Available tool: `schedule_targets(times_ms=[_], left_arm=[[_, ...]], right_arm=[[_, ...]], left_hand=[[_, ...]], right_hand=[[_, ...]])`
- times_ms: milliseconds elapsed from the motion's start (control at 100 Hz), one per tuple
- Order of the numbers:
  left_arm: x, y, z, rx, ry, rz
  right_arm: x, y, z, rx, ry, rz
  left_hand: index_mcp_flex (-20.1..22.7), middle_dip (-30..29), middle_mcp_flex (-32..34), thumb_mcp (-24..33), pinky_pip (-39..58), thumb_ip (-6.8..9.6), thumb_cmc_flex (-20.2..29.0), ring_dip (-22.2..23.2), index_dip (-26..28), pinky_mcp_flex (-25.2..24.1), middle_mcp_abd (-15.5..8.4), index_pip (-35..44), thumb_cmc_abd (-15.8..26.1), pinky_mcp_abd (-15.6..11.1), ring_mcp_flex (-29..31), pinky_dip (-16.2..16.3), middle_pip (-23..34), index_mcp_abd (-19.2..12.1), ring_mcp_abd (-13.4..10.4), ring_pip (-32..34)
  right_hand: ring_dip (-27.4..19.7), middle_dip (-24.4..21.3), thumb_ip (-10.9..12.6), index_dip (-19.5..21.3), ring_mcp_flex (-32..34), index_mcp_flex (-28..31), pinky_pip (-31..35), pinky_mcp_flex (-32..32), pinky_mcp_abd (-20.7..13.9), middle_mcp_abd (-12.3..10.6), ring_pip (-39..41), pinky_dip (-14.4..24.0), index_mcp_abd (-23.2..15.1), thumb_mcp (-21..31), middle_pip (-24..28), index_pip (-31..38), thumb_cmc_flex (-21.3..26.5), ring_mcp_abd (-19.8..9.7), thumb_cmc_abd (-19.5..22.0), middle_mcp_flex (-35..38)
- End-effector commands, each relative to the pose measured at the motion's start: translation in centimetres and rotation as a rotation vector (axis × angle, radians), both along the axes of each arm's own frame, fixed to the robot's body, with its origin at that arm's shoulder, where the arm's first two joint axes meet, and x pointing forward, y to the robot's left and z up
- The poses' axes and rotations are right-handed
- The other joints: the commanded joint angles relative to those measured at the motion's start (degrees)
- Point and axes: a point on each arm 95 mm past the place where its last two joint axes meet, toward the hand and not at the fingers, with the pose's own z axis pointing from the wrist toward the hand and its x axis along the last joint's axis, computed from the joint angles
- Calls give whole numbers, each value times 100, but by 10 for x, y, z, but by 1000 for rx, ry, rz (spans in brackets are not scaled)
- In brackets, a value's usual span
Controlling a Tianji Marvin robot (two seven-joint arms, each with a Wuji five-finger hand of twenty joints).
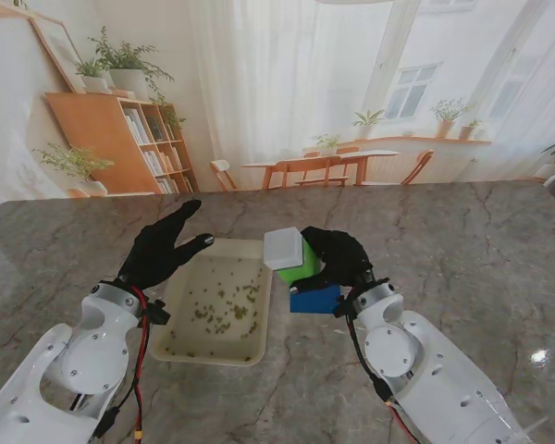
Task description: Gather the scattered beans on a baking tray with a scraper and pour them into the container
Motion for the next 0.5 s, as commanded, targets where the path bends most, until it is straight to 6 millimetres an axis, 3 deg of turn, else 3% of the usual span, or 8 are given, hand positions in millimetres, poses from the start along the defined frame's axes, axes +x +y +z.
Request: schedule_targets(times_ms=[0, 60, 230, 490], left_arm=[[3, -8, -5, 51, -16, -39], [5, -14, -8, 103, -33, -65], [6, -37, -17, 169, -57, -149], [8, -65, -24, 156, -39, -250]], right_arm=[[3, 8, -5, 15, 26, -2], [5, 11, -6, 8, 27, 2], [2, 12, -5, -45, 18, 0], [-2, 13, -6, -89, 24, -14]], left_hand=[[-422, -140, -425, 17, -235, 390, -235, -108, -172, -173, 42, -203, -261, -234, -363, -201, -118, 302, -111, -131], [-631, -192, -676, 10, -377, 386, -361, -151, -256, -245, 176, -243, -281, -277, -599, -286, -150, 590, -62, -167], [-886, -232, -1018, 0, -534, 379, -604, -188, -314, -372, 454, -264, -270, -342, -956, -416, -178, 899, 63, -164], [-826, -259, -962, -29, -543, 348, -988, -207, -359, -408, 587, -244, -301, -325, -966, -489, -149, 1047, 128, -112]], right_hand=[[229, 189, -144, 258, 276, 656, 77, 52, 94, -185, 581, 110, -1255, 3688, 844, 1221, 827, -475, 449, 554], [284, 217, -158, 288, 277, 720, 158, 62, 160, -83, 770, 173, -1143, 3866, 953, 1231, 809, -448, 278, 578], [293, 202, -238, 378, 286, 851, 312, 116, 247, 62, 1252, 276, -984, 4362, 1260, 1239, 746, -411, -194, 617], [274, 184, -251, 406, 274, 859, 414, 115, 293, 113, 1449, 317, -920, 4502, 1376, 1242, 735, -394, -309, 597]])
